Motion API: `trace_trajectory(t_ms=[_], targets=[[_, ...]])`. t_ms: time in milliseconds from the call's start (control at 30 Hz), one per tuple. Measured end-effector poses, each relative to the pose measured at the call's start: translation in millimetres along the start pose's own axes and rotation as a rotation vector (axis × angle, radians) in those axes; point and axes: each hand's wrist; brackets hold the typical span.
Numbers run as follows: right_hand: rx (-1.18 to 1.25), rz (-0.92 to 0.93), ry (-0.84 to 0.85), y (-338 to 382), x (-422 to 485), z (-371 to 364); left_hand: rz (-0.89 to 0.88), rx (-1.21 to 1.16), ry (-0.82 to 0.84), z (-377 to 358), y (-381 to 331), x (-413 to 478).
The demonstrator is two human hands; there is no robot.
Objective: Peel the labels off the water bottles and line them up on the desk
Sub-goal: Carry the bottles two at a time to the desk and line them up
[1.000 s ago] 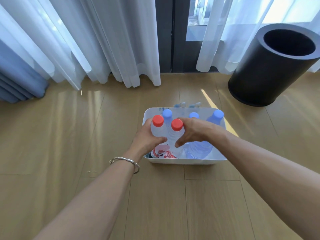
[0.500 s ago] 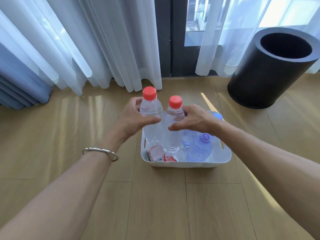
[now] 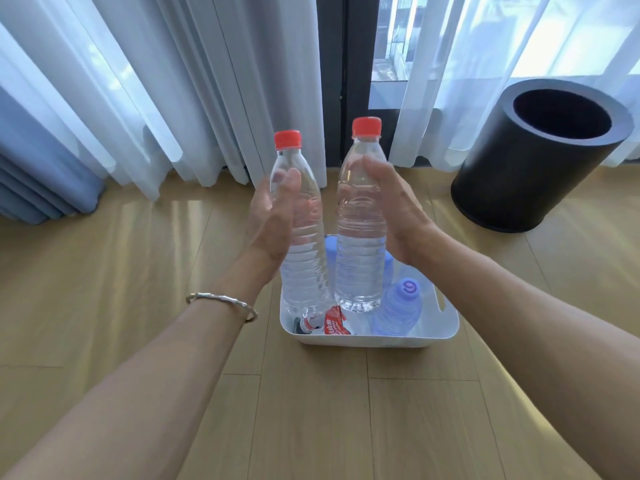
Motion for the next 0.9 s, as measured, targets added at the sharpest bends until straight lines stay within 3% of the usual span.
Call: trace_trajectory(t_ms=[133,533,900], targets=[[-0.079,-0.028,-0.032,-7,-2,-2,0.028,0.082,-0.054,-4,1,-4],[-0.101,-0.014,-0.039,13,17,2,0.044,-0.033,-0.129,-12,-26,21],[-0.166,0.138,-0.035,181,34,-9,-0.122,-0.053,-0.11,-39,-186,65]])
Point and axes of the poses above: each hand's wrist, its own x-axis towards the middle knuckle, its own z-axis out of the back of the hand, y = z × x, and after that the axes turned 10 degrees about -x, right-handed
